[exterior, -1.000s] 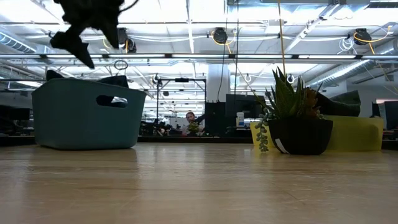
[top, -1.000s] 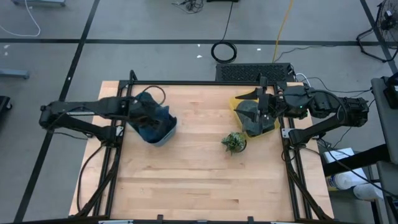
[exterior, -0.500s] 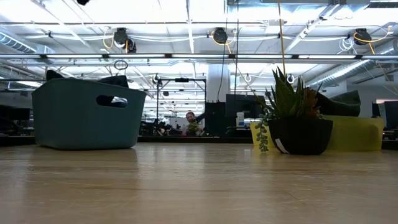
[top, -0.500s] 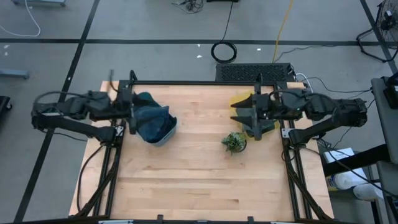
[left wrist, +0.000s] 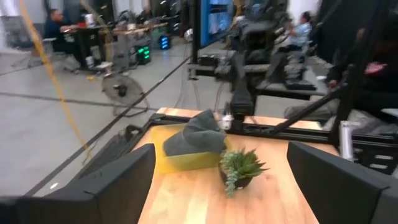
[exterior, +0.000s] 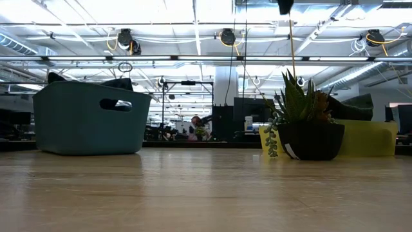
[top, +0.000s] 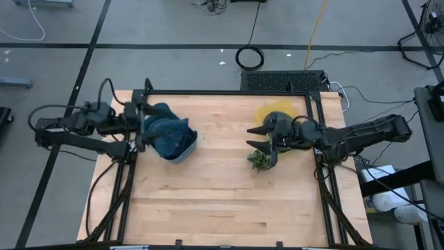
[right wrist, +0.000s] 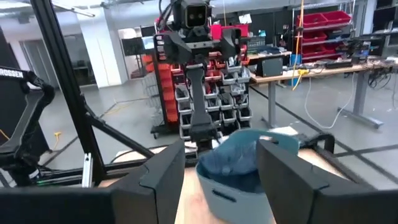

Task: Pick & Place hat
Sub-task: Return to Home Position

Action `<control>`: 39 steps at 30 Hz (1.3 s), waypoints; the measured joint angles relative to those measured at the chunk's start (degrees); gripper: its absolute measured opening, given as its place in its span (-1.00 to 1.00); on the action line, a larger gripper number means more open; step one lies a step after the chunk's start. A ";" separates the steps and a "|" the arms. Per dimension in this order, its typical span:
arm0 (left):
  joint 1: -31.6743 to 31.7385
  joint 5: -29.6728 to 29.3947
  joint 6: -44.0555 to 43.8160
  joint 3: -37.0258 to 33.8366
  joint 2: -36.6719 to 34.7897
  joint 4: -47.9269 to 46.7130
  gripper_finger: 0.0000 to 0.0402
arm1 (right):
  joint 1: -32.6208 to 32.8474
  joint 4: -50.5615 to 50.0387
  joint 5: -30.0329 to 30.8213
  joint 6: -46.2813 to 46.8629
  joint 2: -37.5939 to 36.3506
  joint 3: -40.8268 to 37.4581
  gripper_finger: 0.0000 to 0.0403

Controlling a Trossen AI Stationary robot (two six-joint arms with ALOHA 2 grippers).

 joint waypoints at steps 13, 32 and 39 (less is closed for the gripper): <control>2.40 2.16 -10.58 -29.62 -14.42 23.15 0.90 | 0.11 21.62 4.75 4.13 -5.39 -23.85 -0.07; 2.34 3.79 -16.18 -49.42 -30.58 31.39 0.87 | 0.15 44.31 4.67 8.91 -20.16 -47.67 -0.07; 2.34 4.28 -14.60 -52.51 -31.68 31.88 0.89 | 0.14 38.50 8.74 6.32 -23.70 -47.93 -0.07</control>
